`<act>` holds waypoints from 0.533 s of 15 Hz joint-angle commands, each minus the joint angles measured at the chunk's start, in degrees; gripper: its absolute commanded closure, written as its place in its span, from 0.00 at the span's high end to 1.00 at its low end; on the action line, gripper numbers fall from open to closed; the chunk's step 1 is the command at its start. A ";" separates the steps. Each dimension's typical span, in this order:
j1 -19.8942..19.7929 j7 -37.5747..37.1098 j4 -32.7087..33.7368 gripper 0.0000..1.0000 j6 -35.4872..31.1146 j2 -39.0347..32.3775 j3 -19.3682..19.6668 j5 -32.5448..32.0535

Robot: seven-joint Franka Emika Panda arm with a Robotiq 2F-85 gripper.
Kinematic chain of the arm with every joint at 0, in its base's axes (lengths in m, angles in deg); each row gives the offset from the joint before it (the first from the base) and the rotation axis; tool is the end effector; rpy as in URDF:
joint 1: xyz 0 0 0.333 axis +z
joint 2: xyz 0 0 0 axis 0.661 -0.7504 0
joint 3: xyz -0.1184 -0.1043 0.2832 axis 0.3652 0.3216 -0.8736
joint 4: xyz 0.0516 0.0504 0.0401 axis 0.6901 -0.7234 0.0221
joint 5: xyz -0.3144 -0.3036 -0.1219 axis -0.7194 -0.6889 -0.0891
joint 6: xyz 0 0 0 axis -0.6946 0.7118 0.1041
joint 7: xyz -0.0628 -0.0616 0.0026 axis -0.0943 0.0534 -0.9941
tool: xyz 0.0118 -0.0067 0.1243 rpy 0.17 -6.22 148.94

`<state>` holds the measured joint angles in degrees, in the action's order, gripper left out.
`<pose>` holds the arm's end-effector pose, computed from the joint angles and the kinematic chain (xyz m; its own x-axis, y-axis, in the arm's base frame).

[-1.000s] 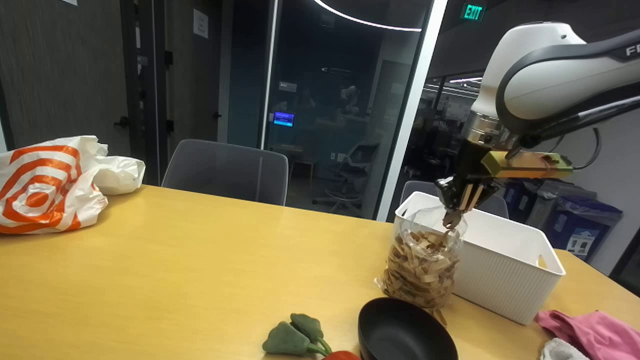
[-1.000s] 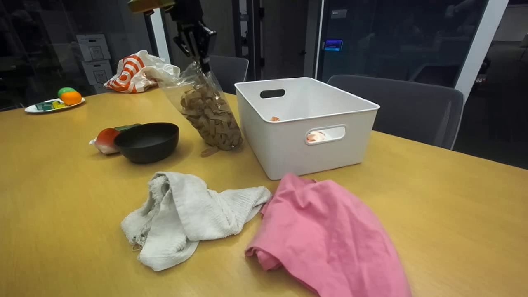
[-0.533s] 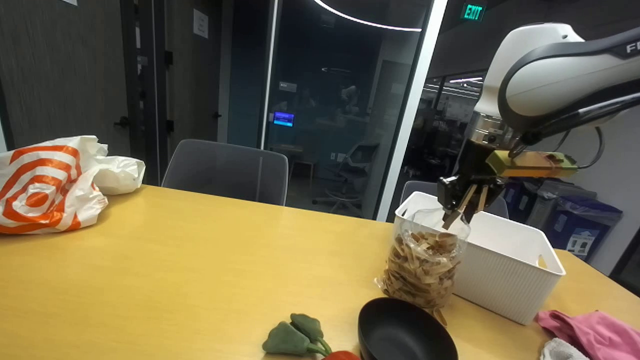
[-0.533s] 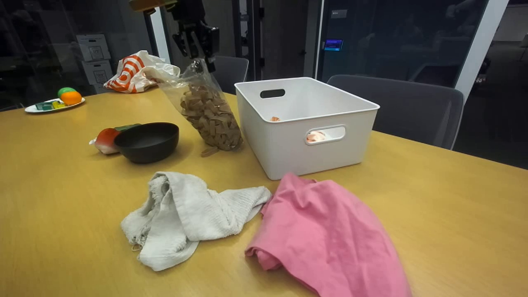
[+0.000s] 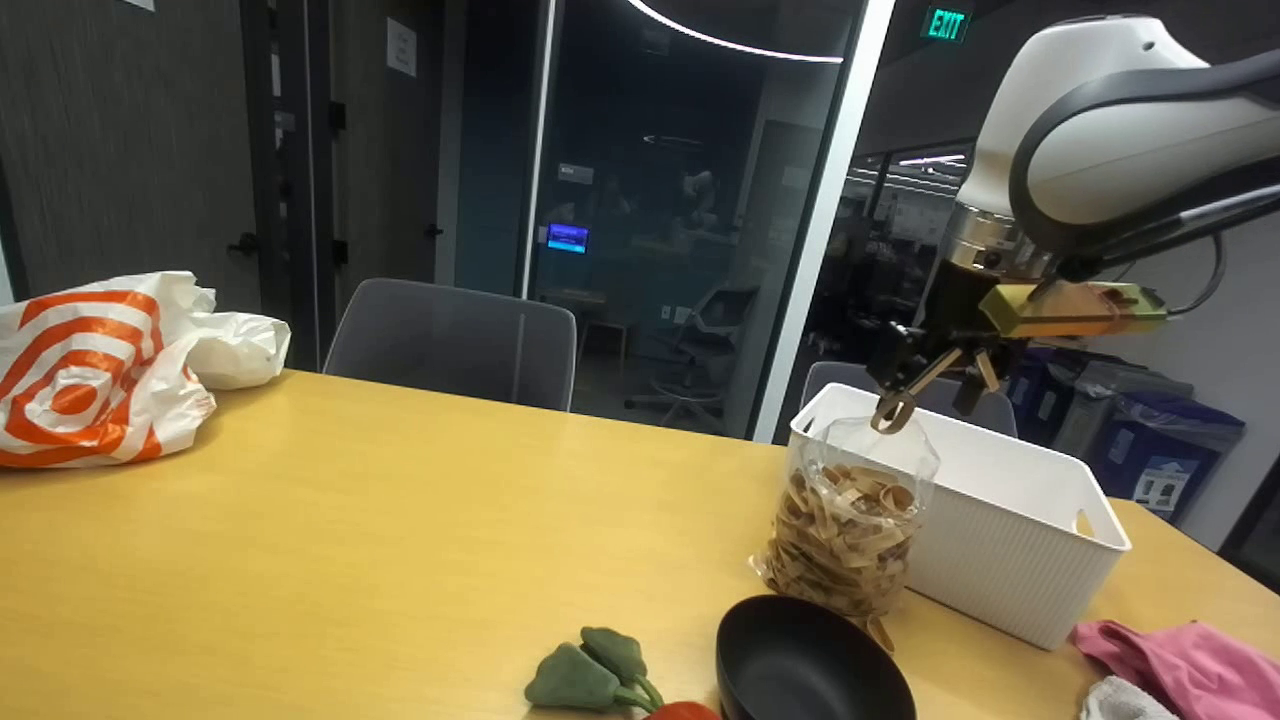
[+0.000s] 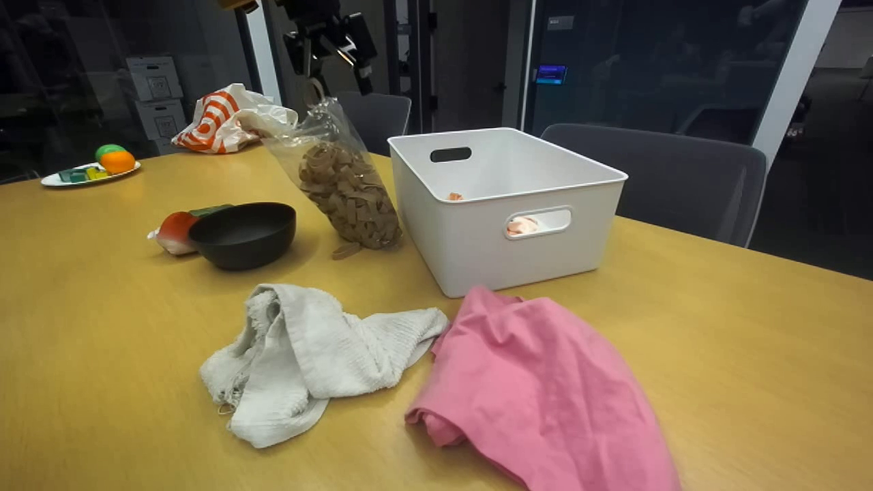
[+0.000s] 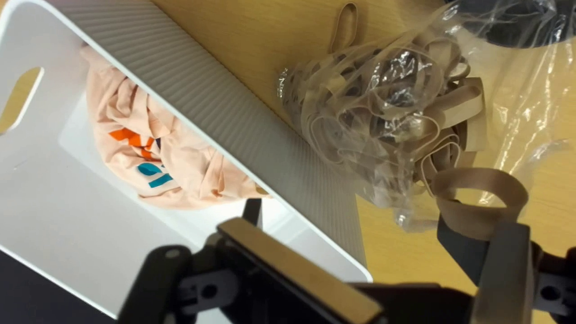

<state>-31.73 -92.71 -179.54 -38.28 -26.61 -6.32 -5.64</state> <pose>0.5956 0.1867 0.4716 0.9650 0.1377 0.2232 0.1041 -0.9823 0.1559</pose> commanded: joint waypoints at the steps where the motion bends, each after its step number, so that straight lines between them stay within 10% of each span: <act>1: -0.30 4.17 0.76 1.00 0.84 1.08 0.02 6.49; 8: 0.07 11.35 -0.20 1.00 0.41 3.20 -0.08 16.56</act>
<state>-31.67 -84.90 -179.48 -38.14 -25.57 -6.33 7.11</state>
